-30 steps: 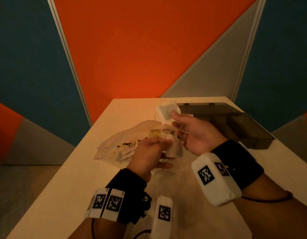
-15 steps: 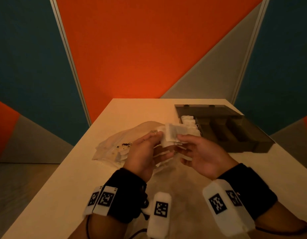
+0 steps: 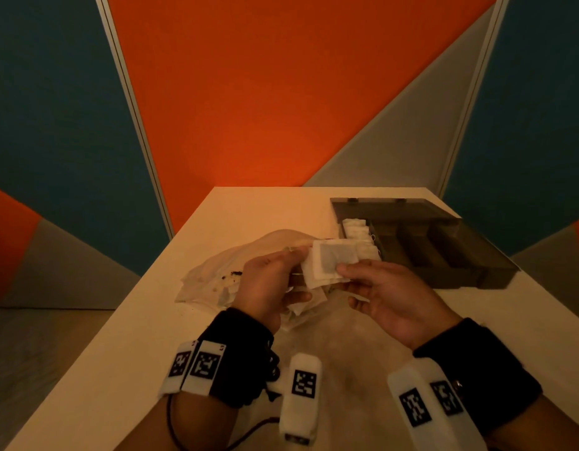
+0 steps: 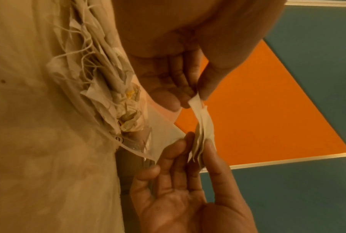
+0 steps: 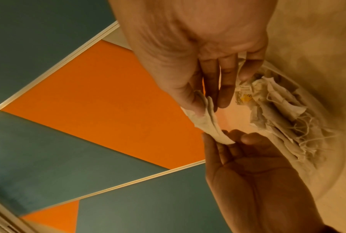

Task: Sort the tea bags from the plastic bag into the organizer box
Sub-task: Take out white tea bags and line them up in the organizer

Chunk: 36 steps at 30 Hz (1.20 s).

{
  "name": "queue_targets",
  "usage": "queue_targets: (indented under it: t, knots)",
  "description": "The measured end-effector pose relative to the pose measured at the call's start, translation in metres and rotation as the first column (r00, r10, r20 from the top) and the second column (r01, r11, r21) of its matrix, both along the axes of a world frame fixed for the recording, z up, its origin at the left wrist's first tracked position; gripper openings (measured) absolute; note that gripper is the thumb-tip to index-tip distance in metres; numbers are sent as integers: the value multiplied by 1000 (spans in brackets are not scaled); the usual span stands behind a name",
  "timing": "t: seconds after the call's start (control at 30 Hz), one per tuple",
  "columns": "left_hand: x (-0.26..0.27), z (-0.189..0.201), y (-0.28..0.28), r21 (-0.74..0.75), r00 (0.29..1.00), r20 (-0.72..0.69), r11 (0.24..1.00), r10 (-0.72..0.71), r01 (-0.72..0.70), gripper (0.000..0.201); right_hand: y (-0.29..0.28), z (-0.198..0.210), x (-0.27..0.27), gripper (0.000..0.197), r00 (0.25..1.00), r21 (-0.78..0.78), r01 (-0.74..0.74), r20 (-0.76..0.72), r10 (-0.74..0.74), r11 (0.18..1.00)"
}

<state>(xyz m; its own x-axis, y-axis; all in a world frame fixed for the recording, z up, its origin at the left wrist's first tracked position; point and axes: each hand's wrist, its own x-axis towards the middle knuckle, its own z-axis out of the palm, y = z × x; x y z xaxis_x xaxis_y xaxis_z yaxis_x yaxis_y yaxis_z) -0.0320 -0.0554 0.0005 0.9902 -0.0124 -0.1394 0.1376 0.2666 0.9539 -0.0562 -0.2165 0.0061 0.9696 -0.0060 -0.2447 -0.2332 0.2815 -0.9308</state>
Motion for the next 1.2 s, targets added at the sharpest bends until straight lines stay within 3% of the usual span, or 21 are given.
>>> queue_targets:
  t: [0.13, 0.3, 0.5, 0.6, 0.67, 0.73, 0.83, 1.0, 1.2]
  knots:
    - [5, -1, 8, -37, 999, -2, 998, 53, -53, 16, -8, 2, -1, 14, 1000, 39, 31, -3, -31, 999]
    - [9, -3, 20, -67, 995, -23, 993, 99, -100, 14, -20, 3, -2, 32, 998, 46, 65, -5, -65, 997]
    - [3, -4, 29, -60, 988, -105, 991, 112, -118, 16, -32, 8, -5, 25, 994, 64, 109, -24, -108, 992]
    - [-17, 0, 21, 113, 982, -179, 991, -55, 76, 42, -34, 6, -4, 29, 992, 80, 123, -34, -120, 989]
    - [-30, 0, 9, 216, 954, -208, 941, -216, 261, 56, -30, 3, -4, 33, 993, 91, 113, -43, -109, 989]
    - [-37, -3, -4, 273, 943, -138, 903, -303, 331, 56, -22, 1, -5, 34, 994, 96, 94, -57, -89, 991]
    - [-37, -8, -22, 227, 963, 17, 939, -268, 258, 42, -10, -5, -7, 28, 994, 96, 71, -85, -63, 993]
    - [-26, -14, -30, 75, 995, 63, 995, -76, 71, 24, 0, -14, -8, 28, 986, 81, 107, -140, -95, 991]
    - [-24, -18, -30, 60, 993, 113, 998, -35, 28, 19, 5, -17, -7, 24, 986, 88, 104, -143, -90, 991]
